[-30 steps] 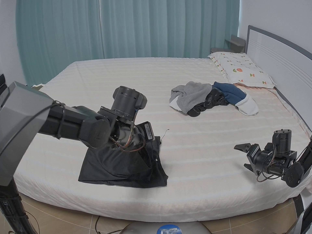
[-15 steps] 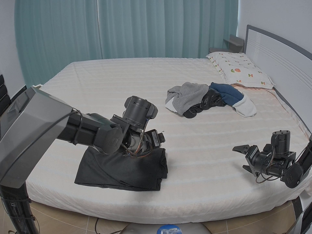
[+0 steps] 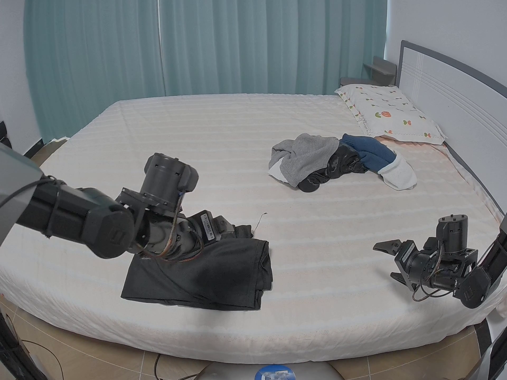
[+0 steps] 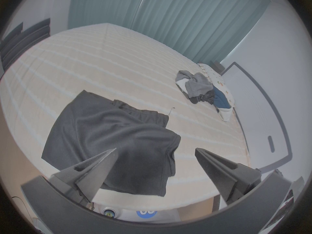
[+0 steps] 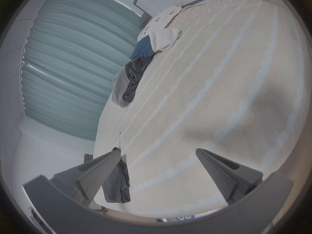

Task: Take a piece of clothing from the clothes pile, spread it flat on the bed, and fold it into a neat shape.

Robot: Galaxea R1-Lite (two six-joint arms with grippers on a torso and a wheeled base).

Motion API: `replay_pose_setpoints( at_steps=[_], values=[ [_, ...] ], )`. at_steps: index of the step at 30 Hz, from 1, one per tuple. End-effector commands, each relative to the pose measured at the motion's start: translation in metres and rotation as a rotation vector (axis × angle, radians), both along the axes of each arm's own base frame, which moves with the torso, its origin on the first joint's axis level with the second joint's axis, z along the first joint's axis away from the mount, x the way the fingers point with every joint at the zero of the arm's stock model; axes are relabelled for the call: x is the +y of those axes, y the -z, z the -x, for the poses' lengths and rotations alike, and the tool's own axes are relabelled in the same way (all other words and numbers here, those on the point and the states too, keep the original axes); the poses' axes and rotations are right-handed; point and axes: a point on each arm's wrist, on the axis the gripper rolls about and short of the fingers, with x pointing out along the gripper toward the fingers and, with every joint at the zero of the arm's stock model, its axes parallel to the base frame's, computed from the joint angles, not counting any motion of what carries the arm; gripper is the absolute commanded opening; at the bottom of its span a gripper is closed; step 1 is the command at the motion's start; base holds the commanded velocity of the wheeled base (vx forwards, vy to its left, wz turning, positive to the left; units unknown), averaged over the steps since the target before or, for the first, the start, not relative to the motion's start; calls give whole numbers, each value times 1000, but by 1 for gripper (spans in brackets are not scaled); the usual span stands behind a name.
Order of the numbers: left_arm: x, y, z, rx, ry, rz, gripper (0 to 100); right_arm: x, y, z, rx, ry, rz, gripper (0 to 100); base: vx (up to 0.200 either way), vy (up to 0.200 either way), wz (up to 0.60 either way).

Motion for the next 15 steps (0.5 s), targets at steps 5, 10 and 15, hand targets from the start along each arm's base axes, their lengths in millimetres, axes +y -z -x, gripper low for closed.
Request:
replay_pose_setpoints(
  at_steps=[5, 10, 15],
  values=[
    [58, 2, 8, 27, -128, 133, 100, 14, 4, 1, 12, -55, 5, 100, 0, 200, 0],
    [86, 7, 2, 95, -169, 252, 100, 40, 3, -8, -23, -156, 37, 100, 0, 200, 0],
    [92, 17, -1, 133, -173, 264, 100, 58, 10, -6, -38, -259, 106, 100, 0, 200, 0]
  ],
)
